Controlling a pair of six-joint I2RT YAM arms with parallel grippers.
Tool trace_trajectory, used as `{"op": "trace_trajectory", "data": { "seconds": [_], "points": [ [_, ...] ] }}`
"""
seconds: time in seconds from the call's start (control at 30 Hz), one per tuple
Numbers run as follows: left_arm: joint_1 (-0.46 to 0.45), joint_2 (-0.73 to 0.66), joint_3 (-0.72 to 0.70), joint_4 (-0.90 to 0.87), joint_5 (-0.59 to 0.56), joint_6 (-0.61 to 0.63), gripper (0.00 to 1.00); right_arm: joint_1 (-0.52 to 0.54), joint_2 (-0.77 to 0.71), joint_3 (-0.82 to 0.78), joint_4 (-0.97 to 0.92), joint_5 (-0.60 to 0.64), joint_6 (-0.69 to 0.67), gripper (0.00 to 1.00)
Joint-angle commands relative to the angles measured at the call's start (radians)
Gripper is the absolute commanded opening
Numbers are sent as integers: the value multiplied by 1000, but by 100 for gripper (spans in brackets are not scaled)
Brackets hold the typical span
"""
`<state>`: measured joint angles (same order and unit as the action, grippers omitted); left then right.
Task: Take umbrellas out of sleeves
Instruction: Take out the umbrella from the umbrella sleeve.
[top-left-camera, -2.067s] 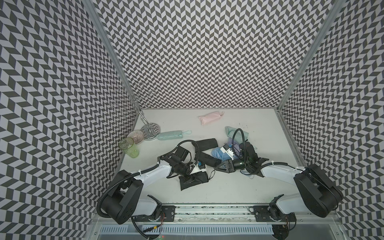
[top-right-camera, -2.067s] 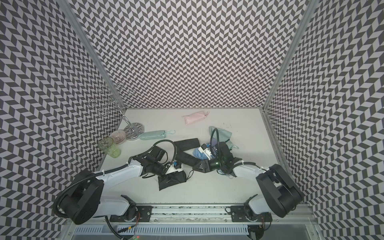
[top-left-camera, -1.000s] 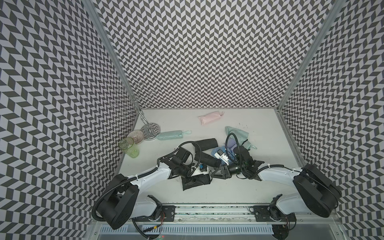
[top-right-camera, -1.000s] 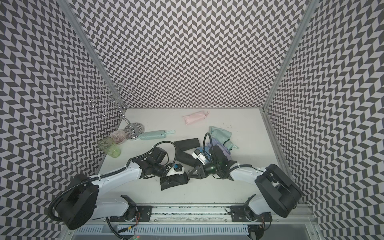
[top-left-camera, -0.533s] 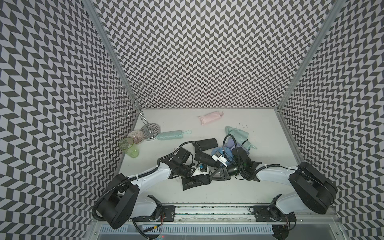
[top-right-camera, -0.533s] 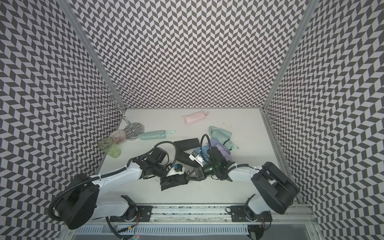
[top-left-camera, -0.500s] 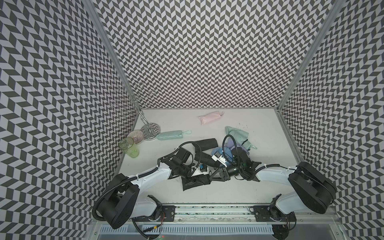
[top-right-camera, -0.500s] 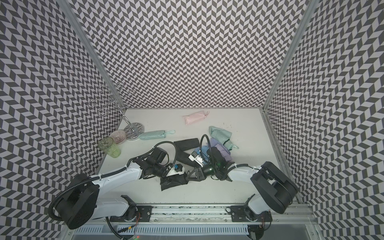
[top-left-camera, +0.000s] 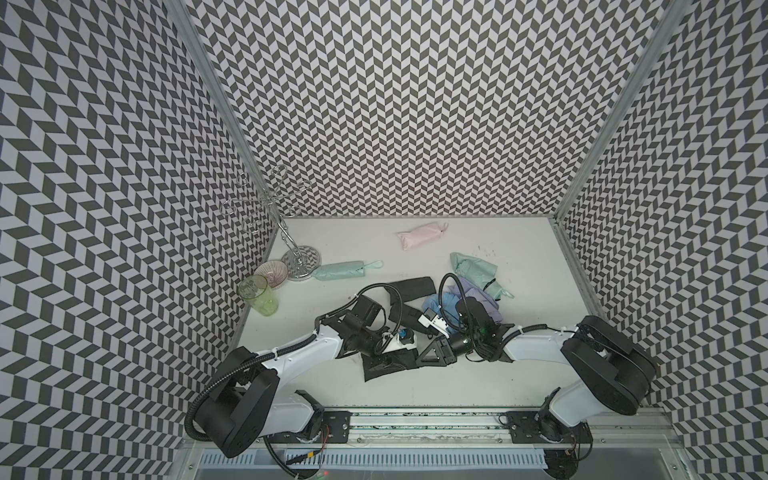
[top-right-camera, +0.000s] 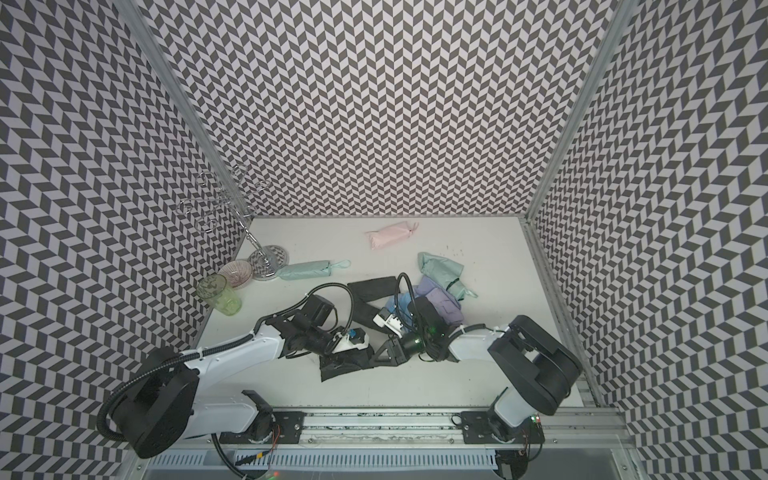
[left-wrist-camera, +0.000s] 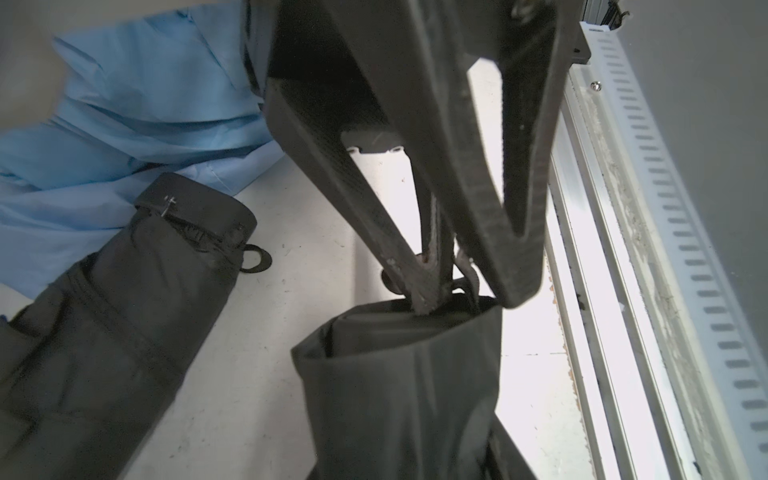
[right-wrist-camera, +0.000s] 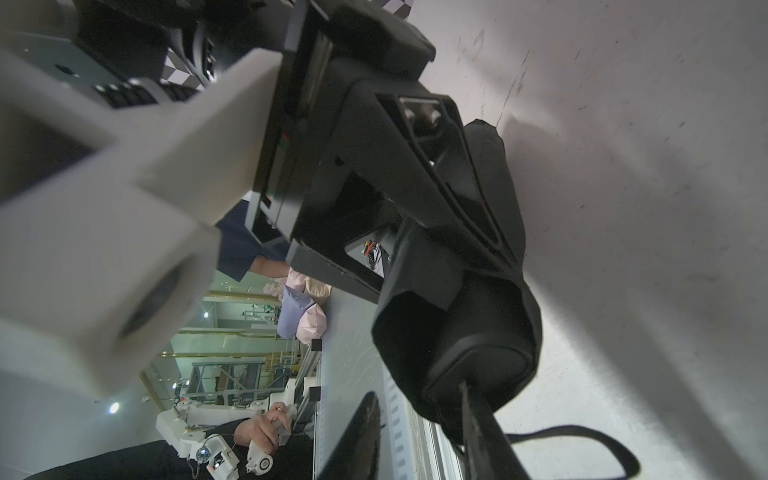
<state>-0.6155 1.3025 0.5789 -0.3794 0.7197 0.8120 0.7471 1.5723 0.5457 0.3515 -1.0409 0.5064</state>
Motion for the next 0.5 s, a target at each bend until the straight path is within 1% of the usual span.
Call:
{"op": "trace_trajectory", "data": {
  "seconds": [0.0, 0.17, 0.47],
  "points": [
    [-15, -13, -1, 26, 46, 8, 0, 15, 16, 41, 53, -12, -33, 33],
    [-22, -12, 2, 22, 44, 10, 0, 18, 39, 66, 59, -6, -36, 33],
    [-23, -44, -6, 23, 47, 9, 0, 37, 79, 63, 119, 10, -15, 32]
  ]
}}
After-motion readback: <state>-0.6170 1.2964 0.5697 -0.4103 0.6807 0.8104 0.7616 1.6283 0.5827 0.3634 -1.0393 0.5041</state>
